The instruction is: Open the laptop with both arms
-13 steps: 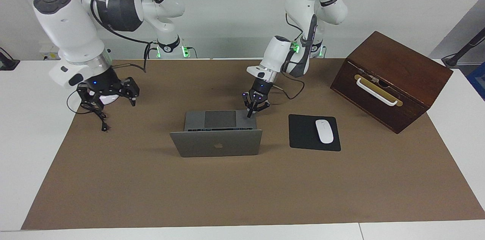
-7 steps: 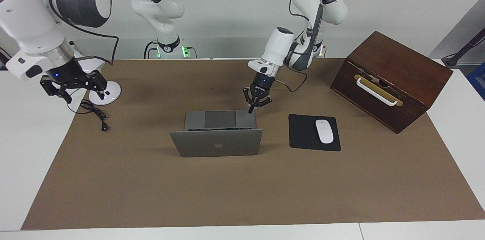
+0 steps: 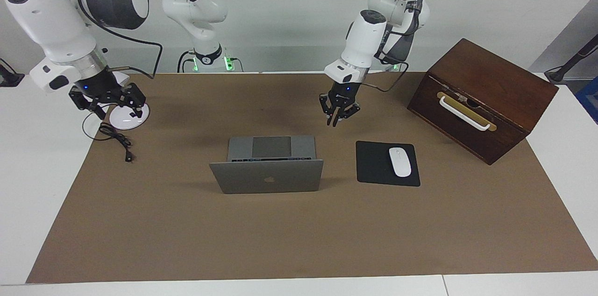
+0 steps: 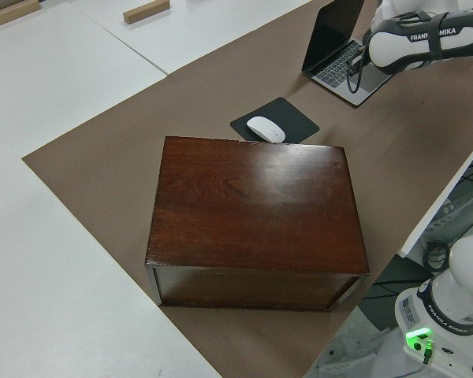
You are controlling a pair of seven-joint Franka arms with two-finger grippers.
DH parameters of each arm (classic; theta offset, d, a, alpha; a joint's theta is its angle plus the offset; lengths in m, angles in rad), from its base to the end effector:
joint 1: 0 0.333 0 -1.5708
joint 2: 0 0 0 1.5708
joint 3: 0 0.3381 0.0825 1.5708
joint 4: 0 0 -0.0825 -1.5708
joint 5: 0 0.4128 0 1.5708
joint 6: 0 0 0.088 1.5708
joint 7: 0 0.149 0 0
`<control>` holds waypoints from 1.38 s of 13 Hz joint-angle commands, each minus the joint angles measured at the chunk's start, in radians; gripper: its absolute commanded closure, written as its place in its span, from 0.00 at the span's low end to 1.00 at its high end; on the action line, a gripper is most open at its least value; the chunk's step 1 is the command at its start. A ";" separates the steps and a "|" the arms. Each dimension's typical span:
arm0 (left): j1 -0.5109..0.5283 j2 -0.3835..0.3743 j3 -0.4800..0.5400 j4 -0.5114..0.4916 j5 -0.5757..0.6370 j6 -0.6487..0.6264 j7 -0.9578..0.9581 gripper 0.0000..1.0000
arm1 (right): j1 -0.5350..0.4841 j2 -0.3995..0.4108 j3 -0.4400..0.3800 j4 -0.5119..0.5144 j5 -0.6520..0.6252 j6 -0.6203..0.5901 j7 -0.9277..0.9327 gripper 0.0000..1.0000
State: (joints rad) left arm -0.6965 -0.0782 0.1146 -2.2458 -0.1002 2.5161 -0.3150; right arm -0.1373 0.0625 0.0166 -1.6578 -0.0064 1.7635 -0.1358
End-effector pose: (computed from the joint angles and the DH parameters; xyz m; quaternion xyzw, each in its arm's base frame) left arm 0.4817 -0.3183 0.4025 0.9795 -0.0957 0.1382 0.1112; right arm 0.6137 -0.0755 0.5403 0.9997 0.0081 0.0211 0.0054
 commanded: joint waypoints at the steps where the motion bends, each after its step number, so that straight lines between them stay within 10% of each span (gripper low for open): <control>1: 0.073 -0.020 -0.006 0.122 0.004 -0.211 0.001 0.00 | -0.004 -0.024 0.008 -0.031 0.020 0.022 0.063 0.00; 12: 0.218 -0.181 -0.006 0.187 0.039 -0.502 0.044 0.00 | 0.034 -0.035 0.011 -0.030 0.020 0.010 0.163 0.00; 18: 0.431 -0.143 -0.006 0.368 0.074 -0.675 0.149 0.00 | 0.085 -0.043 0.011 -0.028 0.020 0.013 0.163 0.00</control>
State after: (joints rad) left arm -0.3400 -0.2522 0.1189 -1.9529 -0.0470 1.9094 -0.2302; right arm -0.0547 0.0456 0.0274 -1.6582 -0.0059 1.7647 0.0196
